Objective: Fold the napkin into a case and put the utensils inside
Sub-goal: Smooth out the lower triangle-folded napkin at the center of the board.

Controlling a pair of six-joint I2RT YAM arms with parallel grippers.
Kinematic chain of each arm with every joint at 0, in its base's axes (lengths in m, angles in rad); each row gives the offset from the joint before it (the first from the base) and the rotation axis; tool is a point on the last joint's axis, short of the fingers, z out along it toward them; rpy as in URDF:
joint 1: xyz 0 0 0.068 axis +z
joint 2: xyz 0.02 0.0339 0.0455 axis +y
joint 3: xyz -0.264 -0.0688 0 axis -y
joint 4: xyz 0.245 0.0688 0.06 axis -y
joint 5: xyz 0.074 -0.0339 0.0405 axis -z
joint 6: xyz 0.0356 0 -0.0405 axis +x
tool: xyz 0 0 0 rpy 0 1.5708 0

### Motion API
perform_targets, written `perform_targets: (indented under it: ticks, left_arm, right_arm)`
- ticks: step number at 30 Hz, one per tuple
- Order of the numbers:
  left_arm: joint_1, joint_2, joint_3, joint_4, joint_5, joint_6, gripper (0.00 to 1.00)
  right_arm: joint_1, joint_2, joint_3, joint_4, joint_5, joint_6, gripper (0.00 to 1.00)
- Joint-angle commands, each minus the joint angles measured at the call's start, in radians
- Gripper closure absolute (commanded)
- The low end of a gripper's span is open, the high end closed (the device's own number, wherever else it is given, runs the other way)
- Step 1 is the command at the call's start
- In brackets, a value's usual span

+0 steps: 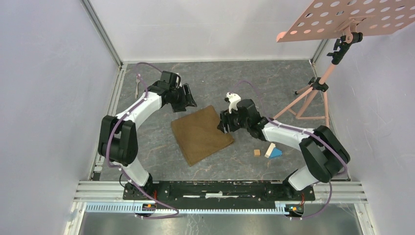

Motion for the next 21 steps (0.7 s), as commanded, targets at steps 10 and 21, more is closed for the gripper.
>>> perform_targets:
  ticks: [10,21]
  left_arm:
    - [0.052,0.156,-0.06,-0.083,-0.089,0.066,0.44]
    - [0.061,0.024,-0.03,-0.125,-0.057,0.07,0.37]
  right_arm:
    - [0.037,0.082,-0.096,0.147,-0.015,0.105,0.66]
    - [0.023,0.232,0.307,0.037,-0.009,0.048,0.43]
